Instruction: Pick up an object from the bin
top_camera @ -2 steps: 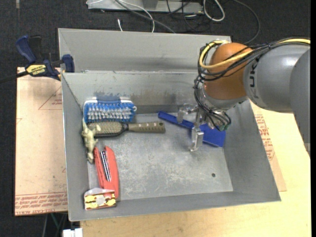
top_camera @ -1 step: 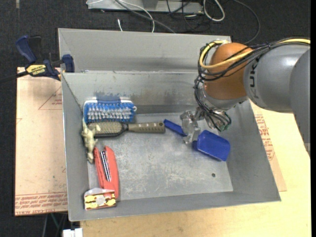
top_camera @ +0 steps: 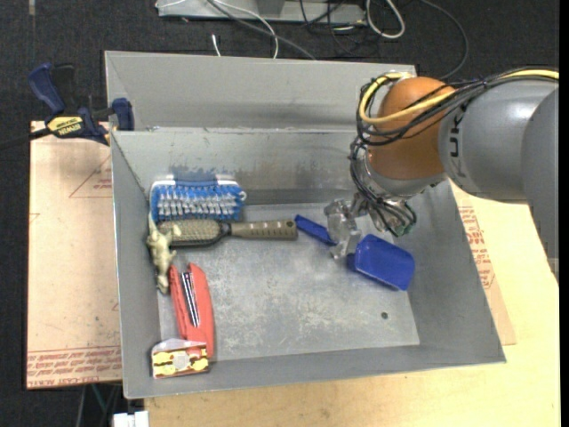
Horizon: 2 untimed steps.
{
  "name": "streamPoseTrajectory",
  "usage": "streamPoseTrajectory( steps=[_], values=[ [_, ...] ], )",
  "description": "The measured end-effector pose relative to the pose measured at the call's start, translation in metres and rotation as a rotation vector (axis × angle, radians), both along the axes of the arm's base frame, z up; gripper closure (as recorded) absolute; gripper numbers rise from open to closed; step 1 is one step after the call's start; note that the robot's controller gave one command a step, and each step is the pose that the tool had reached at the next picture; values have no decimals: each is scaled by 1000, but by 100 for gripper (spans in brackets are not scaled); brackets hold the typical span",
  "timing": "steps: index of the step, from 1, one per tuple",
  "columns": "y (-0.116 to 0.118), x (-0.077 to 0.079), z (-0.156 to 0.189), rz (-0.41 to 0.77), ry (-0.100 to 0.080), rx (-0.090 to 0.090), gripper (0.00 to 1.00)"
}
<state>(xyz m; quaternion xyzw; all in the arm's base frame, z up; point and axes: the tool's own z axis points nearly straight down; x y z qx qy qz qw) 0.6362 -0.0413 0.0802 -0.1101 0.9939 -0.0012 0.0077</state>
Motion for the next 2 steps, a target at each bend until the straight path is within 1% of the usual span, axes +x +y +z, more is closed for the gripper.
streamPoseTrajectory(
  steps=[1, 2],
  values=[
    [0, 0, 0, 0, 0, 0, 100],
    [-7, -5, 97, -17, 1, 1, 100]
  ],
)
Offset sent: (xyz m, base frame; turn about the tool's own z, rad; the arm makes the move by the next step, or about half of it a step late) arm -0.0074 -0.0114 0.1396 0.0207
